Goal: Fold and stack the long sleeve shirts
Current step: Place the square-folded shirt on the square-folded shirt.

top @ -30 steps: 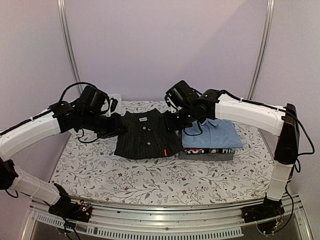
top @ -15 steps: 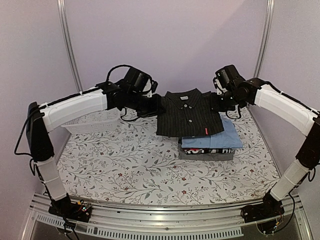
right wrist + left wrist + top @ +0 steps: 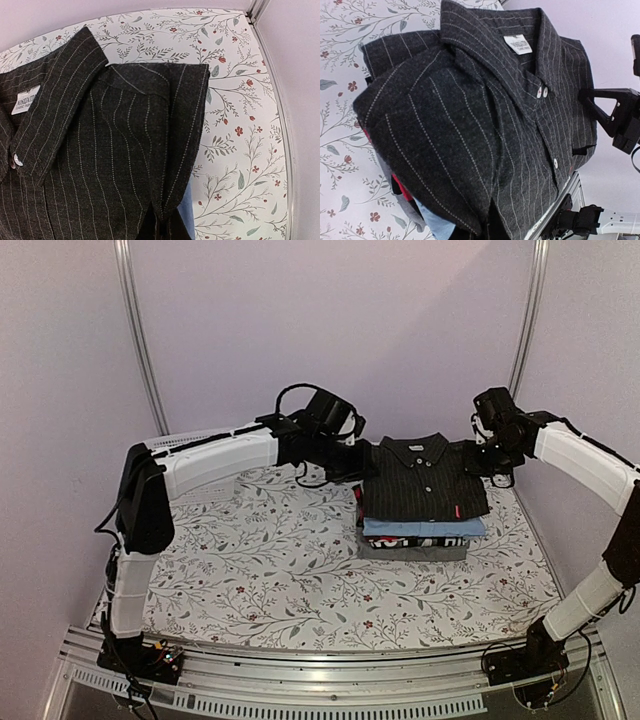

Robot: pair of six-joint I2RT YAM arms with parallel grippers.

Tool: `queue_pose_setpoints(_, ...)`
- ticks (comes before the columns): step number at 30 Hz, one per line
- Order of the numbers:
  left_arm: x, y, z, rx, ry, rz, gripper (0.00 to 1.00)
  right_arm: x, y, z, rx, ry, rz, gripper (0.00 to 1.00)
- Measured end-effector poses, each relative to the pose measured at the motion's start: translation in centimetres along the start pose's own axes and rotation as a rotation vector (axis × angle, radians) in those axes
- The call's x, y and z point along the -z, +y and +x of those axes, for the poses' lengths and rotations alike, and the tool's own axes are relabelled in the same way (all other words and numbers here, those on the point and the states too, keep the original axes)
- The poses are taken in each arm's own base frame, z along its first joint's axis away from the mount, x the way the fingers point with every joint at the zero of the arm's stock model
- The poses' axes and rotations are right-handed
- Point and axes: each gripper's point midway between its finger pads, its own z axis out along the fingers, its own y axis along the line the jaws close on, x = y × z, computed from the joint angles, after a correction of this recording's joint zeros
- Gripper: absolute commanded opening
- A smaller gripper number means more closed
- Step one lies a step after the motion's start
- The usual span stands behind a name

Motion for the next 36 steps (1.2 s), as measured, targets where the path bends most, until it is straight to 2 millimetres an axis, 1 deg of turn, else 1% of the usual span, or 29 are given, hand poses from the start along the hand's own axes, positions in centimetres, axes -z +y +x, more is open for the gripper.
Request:
queue_pose_setpoints(3,-1.1,-0.4,0.6,0.003,0.012,0.015,0.00,-0.2,-1.2,0.2,-0.011,0.007,0.014,0.00)
queue_pose_setpoints(5,-1.5,-0.3,0.9,0.011,0.019,0.015,0.00,-0.3,-1.4,0.3,-0.009,0.011,0.016,0.00)
queue_pose_setpoints(9,-1.6,-0.2,1.0,0.022,0.020,0.014,0.01,-0.9,-1.6,1.2,0.003,0.033,0.016,0.01)
queue_pose_setpoints(10,-1.7,-0.2,1.0,0.022,0.020,0.013,0.04,-1.0,-1.7,1.4,0.002,0.037,0.016,0.06)
queue_pose_setpoints(11,-1.8,-0.1,1.0,0.023,0.019,0.012,0.12,-1.2,-1.8,1.6,0.000,0.042,0.016,0.13)
queue_pose_setpoints(12,-1.9,0.1,1.0,0.024,0.019,0.011,0.19,-1.4,-1.9,1.7,0.000,0.045,0.018,0.22)
queue_pose_setpoints(13,-2.1,0.3,1.1,0.025,0.020,0.008,0.25,-1.6,-2.1,1.9,0.001,0.049,0.022,0.31)
queue_pose_setpoints(14,-2.4,0.6,1.3,0.031,0.025,0.004,0.30,-1.7,-2.3,2.0,0.001,0.053,0.028,0.36)
queue_pose_setpoints(15,-2.7,1.0,1.6,0.038,0.032,-0.004,0.37,-1.8,-2.6,2.1,0.000,0.053,0.036,0.39)
queue_pose_setpoints(18,-3.8,2.9,2.7,0.050,0.058,-0.040,0.45,-1.8,-3.1,1.9,-0.001,0.045,0.056,0.47)
queue_pose_setpoints(20,-4.4,4.3,3.6,0.061,0.078,-0.070,0.55,-1.8,-3.3,1.8,0.005,0.043,0.061,0.49)
queue_pose_setpoints(24,-4.7,6.5,4.6,0.072,0.089,-0.117,0.59,-1.6,-3.2,1.4,0.004,0.036,0.054,0.54)
queue_pose_setpoints(27,-4.0,8.0,4.7,0.082,0.086,-0.147,0.65,-1.1,-2.7,0.8,0.001,0.021,0.031,0.59)
queue_pose_setpoints(28,-3.5,8.3,4.5,0.083,0.079,-0.153,0.66,-0.9,-2.4,0.7,0.002,0.017,0.020,0.61)
queue_pose_setpoints(31,-1.5,9.1,3.2,0.088,0.041,-0.164,0.72,0.0,-1.0,0.6,0.018,0.001,-0.023,0.70)
queue_pose_setpoints(32,-0.8,9.2,2.7,0.087,0.025,-0.167,0.76,0.3,-0.2,0.6,0.026,-0.007,-0.045,0.72)
queue_pose_setpoints(34,1.0,9.2,1.5,0.084,-0.013,-0.165,0.86,1.0,1.8,0.7,0.051,-0.018,-0.097,0.82)
queue_pose_setpoints(36,3.0,9.1,0.4,0.082,-0.059,-0.161,0.94,1.7,4.1,0.9,0.080,-0.025,-0.149,0.87)
